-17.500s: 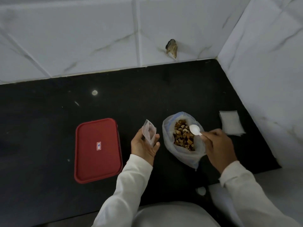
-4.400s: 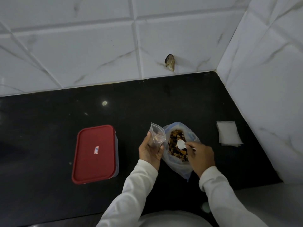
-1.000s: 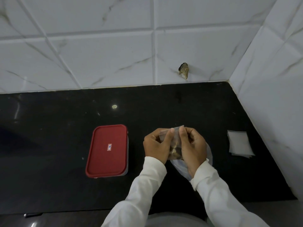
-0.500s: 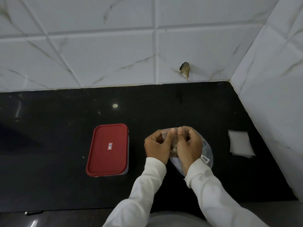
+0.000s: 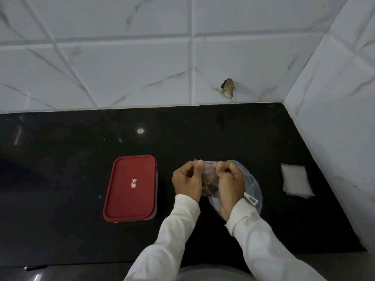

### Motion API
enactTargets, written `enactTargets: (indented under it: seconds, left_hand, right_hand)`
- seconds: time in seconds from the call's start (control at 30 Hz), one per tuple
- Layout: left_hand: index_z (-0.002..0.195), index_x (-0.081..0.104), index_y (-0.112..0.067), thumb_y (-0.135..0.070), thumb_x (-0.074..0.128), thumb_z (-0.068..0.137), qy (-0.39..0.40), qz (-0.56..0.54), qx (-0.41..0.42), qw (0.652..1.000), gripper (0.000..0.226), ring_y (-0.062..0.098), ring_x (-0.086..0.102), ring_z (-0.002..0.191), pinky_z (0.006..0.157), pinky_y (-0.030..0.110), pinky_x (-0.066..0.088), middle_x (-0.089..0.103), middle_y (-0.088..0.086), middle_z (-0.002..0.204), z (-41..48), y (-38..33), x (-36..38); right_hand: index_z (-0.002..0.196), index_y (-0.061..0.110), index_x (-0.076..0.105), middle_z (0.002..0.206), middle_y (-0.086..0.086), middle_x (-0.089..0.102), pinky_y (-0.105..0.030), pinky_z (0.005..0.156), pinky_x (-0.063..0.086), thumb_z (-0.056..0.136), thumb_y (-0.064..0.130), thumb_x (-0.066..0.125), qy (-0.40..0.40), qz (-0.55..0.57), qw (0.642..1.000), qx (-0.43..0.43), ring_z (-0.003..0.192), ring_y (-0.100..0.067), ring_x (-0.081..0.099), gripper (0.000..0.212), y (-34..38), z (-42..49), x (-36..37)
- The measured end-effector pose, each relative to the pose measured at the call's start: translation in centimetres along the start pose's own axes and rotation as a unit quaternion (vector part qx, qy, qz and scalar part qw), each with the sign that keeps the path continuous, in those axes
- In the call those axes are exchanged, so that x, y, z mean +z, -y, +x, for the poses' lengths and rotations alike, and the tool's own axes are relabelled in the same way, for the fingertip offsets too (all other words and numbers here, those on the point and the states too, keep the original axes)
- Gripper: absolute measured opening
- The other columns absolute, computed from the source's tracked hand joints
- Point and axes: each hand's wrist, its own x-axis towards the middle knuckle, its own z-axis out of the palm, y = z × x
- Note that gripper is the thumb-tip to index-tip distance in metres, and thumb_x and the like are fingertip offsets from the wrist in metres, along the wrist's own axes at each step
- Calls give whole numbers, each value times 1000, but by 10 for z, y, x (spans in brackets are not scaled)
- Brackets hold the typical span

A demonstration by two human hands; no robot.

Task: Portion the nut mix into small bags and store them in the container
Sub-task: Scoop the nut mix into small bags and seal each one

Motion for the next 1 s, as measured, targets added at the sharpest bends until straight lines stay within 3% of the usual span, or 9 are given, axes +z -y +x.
enactTargets:
  seconds: [0.13, 0.23, 0.37, 0.53, 0.7, 0.83, 1.0]
  left_hand:
    - [73, 70, -12, -28, 62, 95, -46, -20, -35, 998, 28, 12, 66, 69, 69, 27, 55, 70, 5, 73, 8, 0, -4]
    - [75, 71, -14, -33, 62, 94, -72, -11, -47, 996, 28, 18, 69, 75, 73, 31, 58, 72, 6, 76, 19, 2, -10]
    - [86, 74, -21, -39, 66, 90, -57, -30, -78, 995, 20, 18, 72, 85, 79, 36, 59, 75, 0, 85, 31, 15, -19]
    - [86, 73, -25, -20, 73, 87, -60, 8, -80, 995, 6, 18, 73, 84, 84, 43, 60, 76, -1, 84, 54, 33, -22]
    - [83, 73, -23, -22, 69, 90, -128, 51, -106, 985, 8, 14, 71, 80, 81, 33, 59, 73, -5, 78, 89, 34, -14]
    - [88, 74, -17, -18, 66, 91, -143, 81, -135, 977, 9, 9, 67, 73, 62, 17, 48, 68, -10, 73, 106, 40, -10]
    - [95, 75, -16, -14, 63, 93, -166, 145, -152, 964, 13, 15, 66, 78, 66, 19, 44, 69, -4, 82, 115, 46, -7]
  right_hand:
    - [100, 30, 62, 103, 8, 64, -35, 82, 56, 91, 50, 57, 86, -21, 996, -4, 96, -11, 62, 23, -4, 1, 4]
    - [101, 27, 65, 100, 7, 68, -32, 85, 55, 90, 42, 61, 124, -72, 990, 0, 96, -11, 64, 19, -7, 7, 7]
    - [97, 24, 67, 93, 5, 71, -33, 83, 57, 91, 37, 63, 86, -63, 994, 19, 89, -10, 68, 15, -9, 24, 23]
    - [95, 21, 69, 90, 6, 69, -33, 84, 56, 92, 36, 62, 62, -175, 982, -25, 88, -10, 65, 17, -12, 62, 47]
    - [101, 19, 67, 100, 5, 65, -25, 82, 45, 96, 29, 56, 77, -280, 956, -44, 95, -11, 57, 16, -12, 95, 69]
    - [104, 17, 68, 107, 0, 66, -24, 80, 42, 97, 25, 54, 84, -323, 942, -21, 104, -16, 58, 17, -21, 114, 82]
    - [102, 15, 70, 106, -5, 69, -29, 83, 49, 96, 22, 57, 72, -358, 931, 13, 102, -21, 63, 17, -35, 127, 96]
